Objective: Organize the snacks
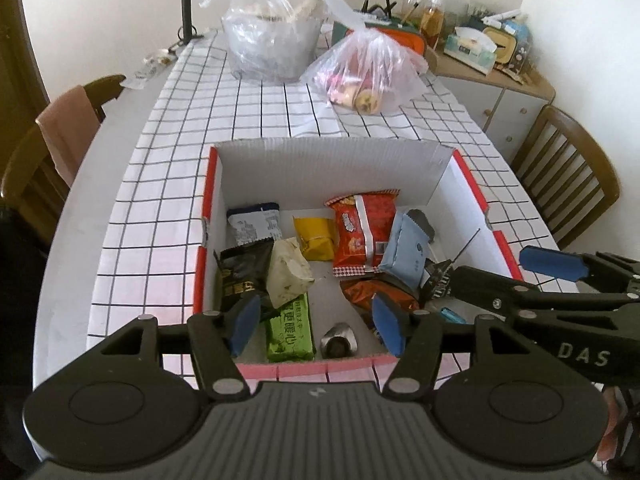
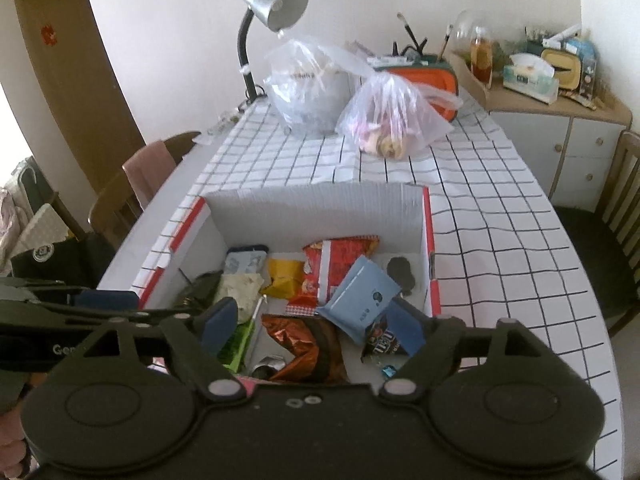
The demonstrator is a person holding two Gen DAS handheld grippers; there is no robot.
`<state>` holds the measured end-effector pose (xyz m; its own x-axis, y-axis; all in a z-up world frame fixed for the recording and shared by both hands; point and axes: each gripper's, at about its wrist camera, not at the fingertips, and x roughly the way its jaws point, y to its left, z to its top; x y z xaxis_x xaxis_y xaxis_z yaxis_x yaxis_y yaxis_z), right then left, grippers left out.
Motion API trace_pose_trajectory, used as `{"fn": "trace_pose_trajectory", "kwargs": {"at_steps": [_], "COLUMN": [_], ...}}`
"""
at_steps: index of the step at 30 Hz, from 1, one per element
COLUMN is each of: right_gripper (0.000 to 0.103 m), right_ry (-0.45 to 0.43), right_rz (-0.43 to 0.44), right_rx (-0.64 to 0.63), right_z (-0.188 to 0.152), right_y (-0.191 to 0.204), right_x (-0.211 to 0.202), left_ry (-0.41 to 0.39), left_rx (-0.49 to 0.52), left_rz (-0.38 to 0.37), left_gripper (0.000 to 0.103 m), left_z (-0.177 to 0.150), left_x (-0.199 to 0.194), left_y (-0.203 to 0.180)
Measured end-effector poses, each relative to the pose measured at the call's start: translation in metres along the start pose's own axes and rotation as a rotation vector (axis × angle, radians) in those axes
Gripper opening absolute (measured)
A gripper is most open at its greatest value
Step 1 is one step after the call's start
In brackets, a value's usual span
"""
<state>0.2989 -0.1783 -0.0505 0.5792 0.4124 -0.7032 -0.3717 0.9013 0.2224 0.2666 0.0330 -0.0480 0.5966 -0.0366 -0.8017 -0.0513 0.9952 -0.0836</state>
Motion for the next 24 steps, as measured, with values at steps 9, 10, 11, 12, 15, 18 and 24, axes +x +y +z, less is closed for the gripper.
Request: {"fn": "trace_pose_trajectory", "kwargs": {"at_steps": [9,10,11,12,15,18,24], "right_gripper": [0.101,0.101,0.102,0.103,0.103,0.103,0.103], "right_ry": [-0.050,-0.054,-0.058,-0.063,-0.074,-0.088,-0.110], "right_rz": [0.003,0.000,0.001,0.004,0.009,0.013,0.027], "right_rx": [0.015,0.016,0.017,0.017,0.019,0.024,0.023], "right_z": [-0.007,-0.008,-0.009,-0.010,-0.014,-0.018,-0.027], "right_y": [0.009,0.009,0.010,0.011,0.015,0.018,0.024], "right_x": [-0.035,-0.038,-0.041,-0.044,-0.055,-0.064,-0.079], "left_ry": [-0.056,-0.063,-0.068,-0.072,-0.089,-0.103,-0.140], "left_rx": [0.004,0.005,0.004,0.004,0.008,0.002,-0.012], "left_rz": [-0.008,-0.011,-0.018,-0.023,-0.036,-0.048,-0.062], "left_gripper": [0.072,0.073,0.074,0.076,0.079,0.084,0.090], "left_z": [-0.015,-0.017,-0.019,-0.021,-0.027,-0.033,-0.044], "left_x": [-0.038,-0.042,-0.045,-0.048,-0.058,-0.067,-0.085], "left_y": [-0.001,0.000,0.001,0.001,0.001,0.003,0.005]}}
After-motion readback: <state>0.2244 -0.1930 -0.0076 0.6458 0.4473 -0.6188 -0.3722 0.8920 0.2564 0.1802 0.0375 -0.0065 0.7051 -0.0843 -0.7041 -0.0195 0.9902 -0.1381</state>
